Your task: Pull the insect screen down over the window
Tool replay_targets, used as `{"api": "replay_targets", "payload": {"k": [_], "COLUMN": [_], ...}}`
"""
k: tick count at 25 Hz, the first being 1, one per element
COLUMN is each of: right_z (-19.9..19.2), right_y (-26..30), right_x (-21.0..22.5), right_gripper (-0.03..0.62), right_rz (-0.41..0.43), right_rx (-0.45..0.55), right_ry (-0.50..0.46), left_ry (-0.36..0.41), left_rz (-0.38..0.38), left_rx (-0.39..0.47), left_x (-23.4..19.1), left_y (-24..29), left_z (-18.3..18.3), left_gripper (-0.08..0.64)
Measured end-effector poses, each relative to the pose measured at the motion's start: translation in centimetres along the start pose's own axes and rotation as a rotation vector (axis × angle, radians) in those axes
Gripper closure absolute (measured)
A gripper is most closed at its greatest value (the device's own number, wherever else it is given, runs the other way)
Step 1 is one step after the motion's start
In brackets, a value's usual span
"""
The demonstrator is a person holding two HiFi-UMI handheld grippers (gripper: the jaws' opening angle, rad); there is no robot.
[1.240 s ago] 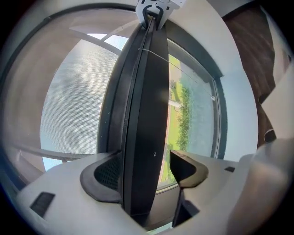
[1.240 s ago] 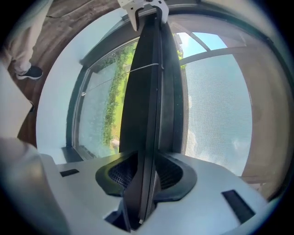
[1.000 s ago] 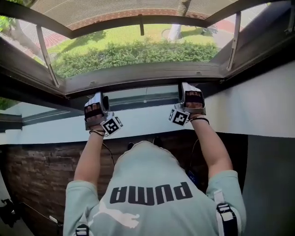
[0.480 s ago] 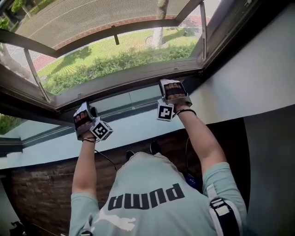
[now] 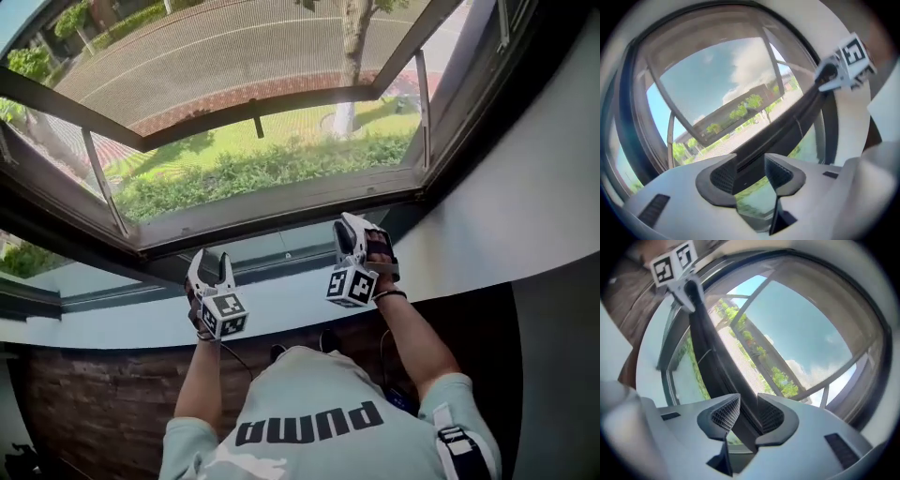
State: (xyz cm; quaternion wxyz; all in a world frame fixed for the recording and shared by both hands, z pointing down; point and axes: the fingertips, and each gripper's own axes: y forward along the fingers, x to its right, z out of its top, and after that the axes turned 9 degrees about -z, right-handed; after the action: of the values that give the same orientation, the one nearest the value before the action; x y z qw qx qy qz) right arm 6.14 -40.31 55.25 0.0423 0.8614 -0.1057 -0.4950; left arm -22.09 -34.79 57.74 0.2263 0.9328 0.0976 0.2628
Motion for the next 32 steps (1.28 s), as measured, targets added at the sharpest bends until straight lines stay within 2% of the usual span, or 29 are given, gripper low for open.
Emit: {"api": "replay_targets", "payload": {"k": [1, 3, 4, 5, 6, 8, 9, 10, 12, 15, 19, 23, 28, 32], "right_z": [0.5, 1.2, 1.5, 1.7, 2.0, 2.5, 2.6, 2.7, 2.7, 2.5, 2.2, 2.7, 4.3, 6.9], "right_y": [-0.4, -1.6, -2.3, -3.1, -3.9, -5.5, -6.2, -6.7, -7.6, -8.7, -9.3, -10.0, -13.7, -18.9], "right_x": [0.6, 1.7, 2.2, 2.7, 3.0, 3.5, 3.6, 3.6, 3.2, 2.3, 1.7, 2.9, 4.1, 2.2], "right_gripper": [0.477, 0.535, 0.582, 0.585, 0.585, 0.586, 0.586, 0.586, 0.586, 0.585, 0.586, 0.586, 0.586, 0.586], "right_rz": [0.027, 0.086, 0.117, 0.149, 0.178, 0.215, 0.227, 0.237, 0.258, 0.292, 0.324, 0.292, 0.219, 0.192], "right_rx": [-0.001, 0.004, 0.01, 0.019, 0.029, 0.052, 0.063, 0.072, 0.081, 0.085, 0.101, 0.134, 0.158, 0.144], "right_ry": [0.132, 0.412, 0.542, 0.656, 0.744, 0.843, 0.868, 0.886, 0.924, 0.964, 0.953, 0.954, 0.951, 0.982], "left_ry": [-0.12, -0.355, -0.482, -0.622, -0.773, -1.061, -1.153, -1.192, -1.152, -1.015, -0.854, -0.764, -0.641, -0.573], "left_rz": [-0.043, -0.149, -0.216, -0.288, -0.355, -0.455, -0.48, -0.487, -0.474, -0.449, -0.428, -0.429, -0.456, -0.448], "left_rx": [0.049, 0.145, 0.196, 0.25, 0.307, 0.42, 0.461, 0.483, 0.469, 0.392, 0.331, 0.329, 0.355, 0.368], "left_x": [0.3, 1.2, 1.9, 2.6, 3.1, 3.8, 4.1, 4.4, 5.5, 7.6, 10.0, 10.7, 11.3, 10.5], "left_y": [-0.6, -1.8, -2.5, -3.2, -4.0, -5.4, -6.0, -6.5, -7.4, -8.5, -9.4, -10.3, -13.7, -19.2], "left_z": [1.1, 3.2, 4.1, 4.8, 5.4, 6.2, 6.4, 6.5, 6.8, 7.1, 8.1, 8.8, 9.0, 6.4], "left_gripper": [0.393, 0.535, 0.546, 0.546, 0.548, 0.548, 0.548, 0.548, 0.548, 0.548, 0.548, 0.548, 0.548, 0.548]}}
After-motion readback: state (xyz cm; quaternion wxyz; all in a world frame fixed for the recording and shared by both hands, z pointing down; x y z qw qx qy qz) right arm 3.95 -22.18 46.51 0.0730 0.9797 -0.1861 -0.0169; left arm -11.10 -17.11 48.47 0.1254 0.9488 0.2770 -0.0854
